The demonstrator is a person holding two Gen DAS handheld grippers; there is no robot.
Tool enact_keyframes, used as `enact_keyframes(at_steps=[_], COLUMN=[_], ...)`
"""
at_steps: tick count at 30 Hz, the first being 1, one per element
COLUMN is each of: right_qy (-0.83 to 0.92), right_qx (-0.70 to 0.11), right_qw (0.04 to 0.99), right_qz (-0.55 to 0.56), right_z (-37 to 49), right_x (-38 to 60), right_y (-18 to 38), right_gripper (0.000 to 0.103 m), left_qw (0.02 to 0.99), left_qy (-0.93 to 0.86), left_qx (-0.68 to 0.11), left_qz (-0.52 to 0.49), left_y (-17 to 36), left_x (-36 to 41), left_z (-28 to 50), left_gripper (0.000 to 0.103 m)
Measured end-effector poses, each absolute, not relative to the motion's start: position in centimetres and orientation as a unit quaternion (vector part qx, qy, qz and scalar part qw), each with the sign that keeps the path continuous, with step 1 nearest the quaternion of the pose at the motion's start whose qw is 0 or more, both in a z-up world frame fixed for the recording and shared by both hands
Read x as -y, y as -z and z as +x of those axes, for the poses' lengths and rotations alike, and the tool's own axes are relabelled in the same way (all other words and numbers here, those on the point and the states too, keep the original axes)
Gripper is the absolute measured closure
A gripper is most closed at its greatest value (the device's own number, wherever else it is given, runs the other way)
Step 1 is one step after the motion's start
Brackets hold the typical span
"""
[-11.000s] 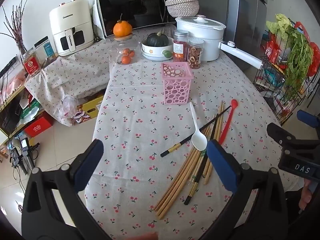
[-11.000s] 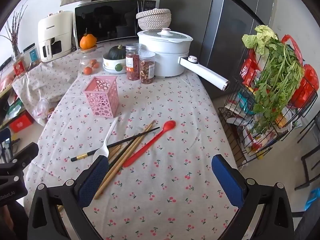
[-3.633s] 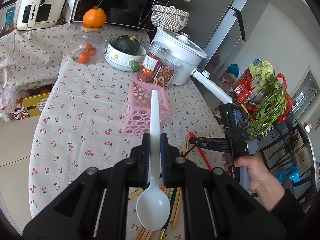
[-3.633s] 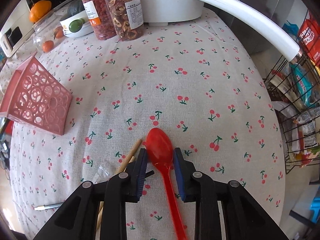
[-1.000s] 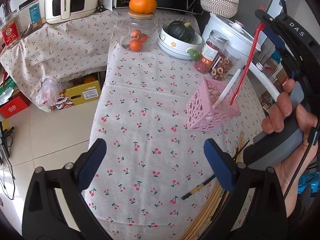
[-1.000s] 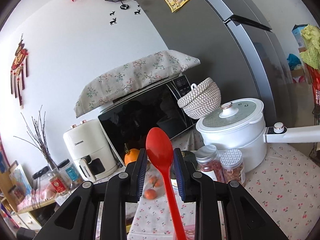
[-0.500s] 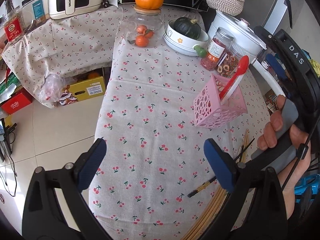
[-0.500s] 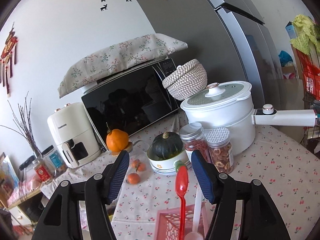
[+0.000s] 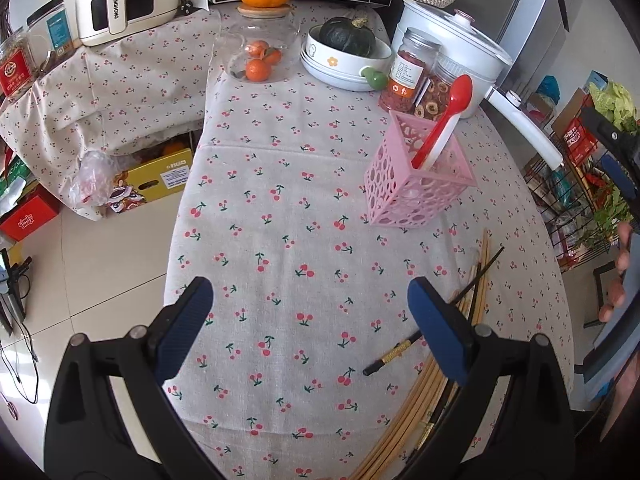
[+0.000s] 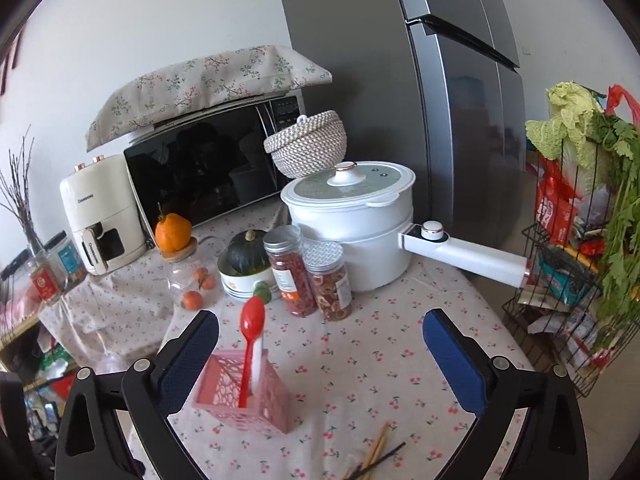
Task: Organize utensils
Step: 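Grasp a black chopstick from the pile with the left gripper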
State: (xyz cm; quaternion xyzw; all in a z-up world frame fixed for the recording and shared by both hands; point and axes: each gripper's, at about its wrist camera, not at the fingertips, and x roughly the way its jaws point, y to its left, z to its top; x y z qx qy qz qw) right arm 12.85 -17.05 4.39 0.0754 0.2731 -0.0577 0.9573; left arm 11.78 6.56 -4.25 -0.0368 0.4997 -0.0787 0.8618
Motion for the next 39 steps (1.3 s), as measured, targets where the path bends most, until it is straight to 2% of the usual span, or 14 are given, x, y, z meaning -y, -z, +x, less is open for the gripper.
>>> enact_keyframes(at_steps=[5,14,19,24,26,29,31,37,39], right_qy=[0.047,0.035,0.07,0.051,0.051,0.043,0.036,0.029,0.031], right_qx=[-0.361,-0.487,-0.537,-0.55,-0.548,-0.547,-0.546,-0.536,-0.53], right_qw=[0.931,0.865,0.835,0.829,0.832,0.834,0.835,0.841,0.845], right_qz=[0.03,0.116,0.096,0.094,0.074,0.06,0.059,0.063,0.071], right_z=[11.6,9.7,9.4,9.2,9.2,9.3,9.3,9.2,9.1], right_x=[17.9,22.2,23.8,24.9,25.0,25.0,25.1,25.8,26.4], right_y=[-2.0,3.2,4.5,5.1,5.0,4.7,4.6,3.9,3.6], right_gripper=[0.0,0.0,0.0,0.0,0.0,0.0,0.0,0.0,0.0], left_qw=[0.866,0.851,0.835,0.818,0.813,0.802,0.791,0.772,0.767], left_qy=[0.088,0.12,0.16,0.202,0.216,0.232,0.246,0.273,0.278], left_qx=[-0.492,-0.51,-0.523,-0.53,-0.531,-0.542,-0.554,-0.568,-0.571], left_qz=[-0.01,0.043,0.065,0.094,0.099,0.096,0.08,0.078,0.091], left_y=[4.7,6.6,7.8,8.8,9.0,9.5,9.9,10.4,10.7], left_x=[-5.5,-2.3,0.5,4.0,5.1,6.4,7.2,10.6,11.7], left_z=[11.0,10.3,10.1,10.3,10.8,12.0,13.0,14.4,14.5], left_gripper=[0.005,0.005,0.005,0.006,0.01,0.025,0.041,0.056,0.058])
